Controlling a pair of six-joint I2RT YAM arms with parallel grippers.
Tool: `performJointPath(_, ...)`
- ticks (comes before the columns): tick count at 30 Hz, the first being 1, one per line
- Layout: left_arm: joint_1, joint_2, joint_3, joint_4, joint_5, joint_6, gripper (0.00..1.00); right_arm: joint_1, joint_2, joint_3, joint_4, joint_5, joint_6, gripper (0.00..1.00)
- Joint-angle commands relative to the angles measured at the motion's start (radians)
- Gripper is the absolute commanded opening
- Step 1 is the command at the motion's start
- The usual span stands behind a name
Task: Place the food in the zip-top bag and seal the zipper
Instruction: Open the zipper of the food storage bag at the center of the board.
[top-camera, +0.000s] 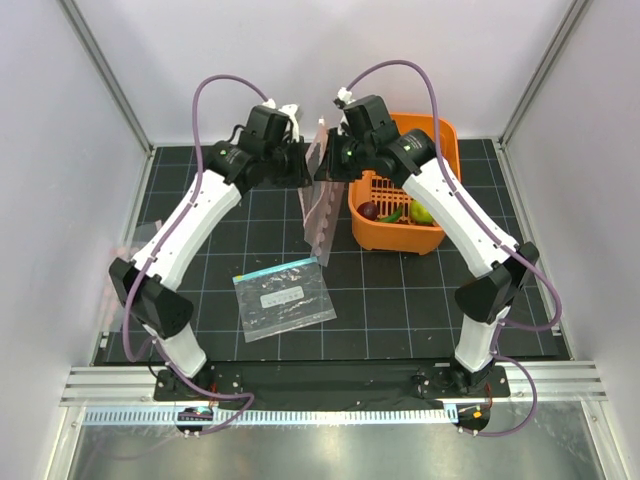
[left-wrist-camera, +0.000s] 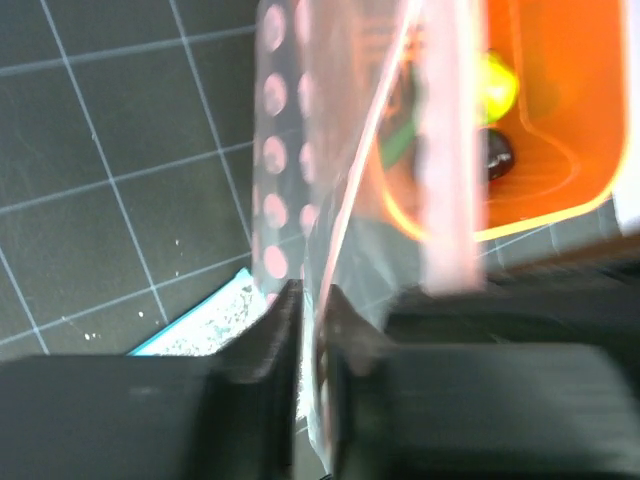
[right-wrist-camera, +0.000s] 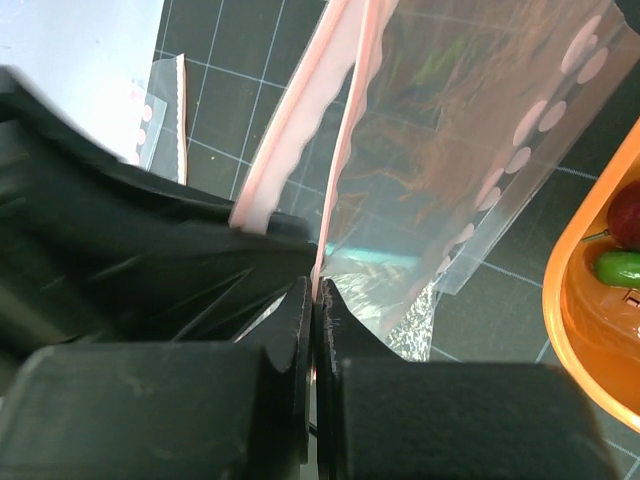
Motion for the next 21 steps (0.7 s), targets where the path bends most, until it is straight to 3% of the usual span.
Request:
performJointPath(1,-0.003,0.021,-0.02,0.001,-0.024,0.016,0.14,0.006,-0.058,-0.004,0.034,0.028,-0.018,0.01)
performJointPath(2,-0.003,0.02,-0.014,-0.016,-0.059,0.038,0.04,0.001,-0.053,-0.001,0.023,0.034,-0.017,0.01)
performJointPath(3,-0.005,0.021,0.015,-0.025,-0.066,0.053,0.0,0.0,-0.05,0.004,0.017,0.042,-0.018,0.01)
performJointPath(8,-0.003,0.046,0.167,-0.16,-0.251,0.131,0.0,-0.048,-0.038,0.011,-0.039,0.161,0.008,0.01)
performJointPath(15,-0.002,0.02,0.178,-0.275,-0.509,0.098,0.0,-0.147,-0.035,-0.044,-0.086,0.231,0.043,0.01)
performJointPath(18,-0.003,0.023,0.178,-0.314,-0.535,0.102,0.0,-0.152,-0.035,-0.076,-0.07,0.208,0.025,0.03)
performJointPath(21,-0.005,0.029,0.219,-0.335,-0.552,0.108,0.0,-0.152,-0.023,-0.101,-0.043,0.141,0.016,0.11)
